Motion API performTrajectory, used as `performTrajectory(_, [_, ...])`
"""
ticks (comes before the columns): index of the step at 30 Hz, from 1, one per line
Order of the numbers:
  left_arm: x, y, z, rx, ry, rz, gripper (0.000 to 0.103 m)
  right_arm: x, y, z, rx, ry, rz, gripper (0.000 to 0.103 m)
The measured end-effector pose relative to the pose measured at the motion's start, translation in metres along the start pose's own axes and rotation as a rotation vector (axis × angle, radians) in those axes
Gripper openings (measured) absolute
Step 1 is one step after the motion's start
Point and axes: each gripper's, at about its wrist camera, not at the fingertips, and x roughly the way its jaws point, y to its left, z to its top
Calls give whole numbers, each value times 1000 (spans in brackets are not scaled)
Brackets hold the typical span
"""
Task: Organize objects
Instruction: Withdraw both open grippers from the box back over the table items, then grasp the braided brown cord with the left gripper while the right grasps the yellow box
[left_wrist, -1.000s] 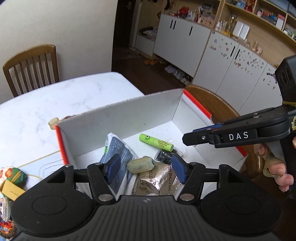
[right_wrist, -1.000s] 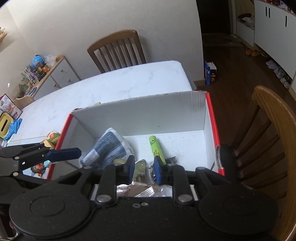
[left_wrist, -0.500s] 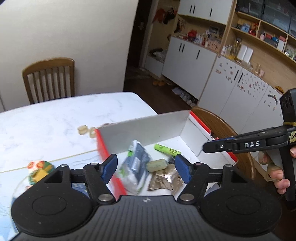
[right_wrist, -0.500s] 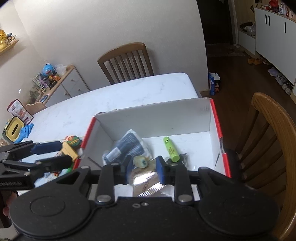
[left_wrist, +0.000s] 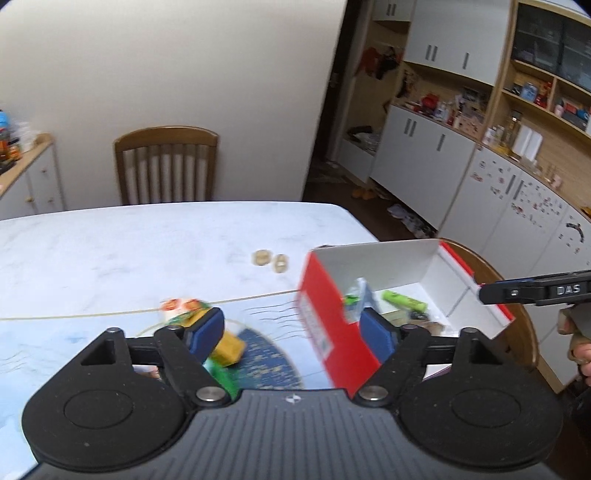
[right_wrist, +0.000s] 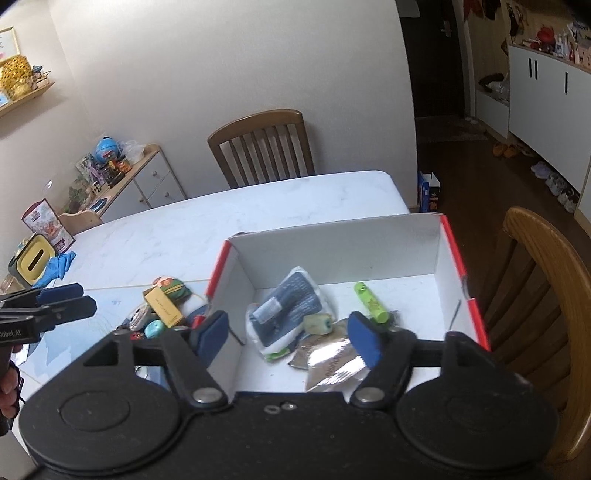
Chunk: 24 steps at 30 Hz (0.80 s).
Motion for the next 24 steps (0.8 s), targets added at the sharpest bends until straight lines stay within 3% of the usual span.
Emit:
performTrajectory(8, [-20, 46, -22, -14, 9, 40, 86, 4, 47, -10, -49, -19, 1, 94])
performTrajectory(11, [-22, 62, -31, -19, 24, 38, 89, 9, 65, -13, -64, -13, 9, 95])
performTrajectory(13, [-23, 72, -37, -18, 29, 38, 103, 13, 75, -15, -69, -3, 14, 96])
performTrajectory(24, [3, 117, -61, 42, 66, 42, 103, 56, 136, -17, -117, 62, 13, 95])
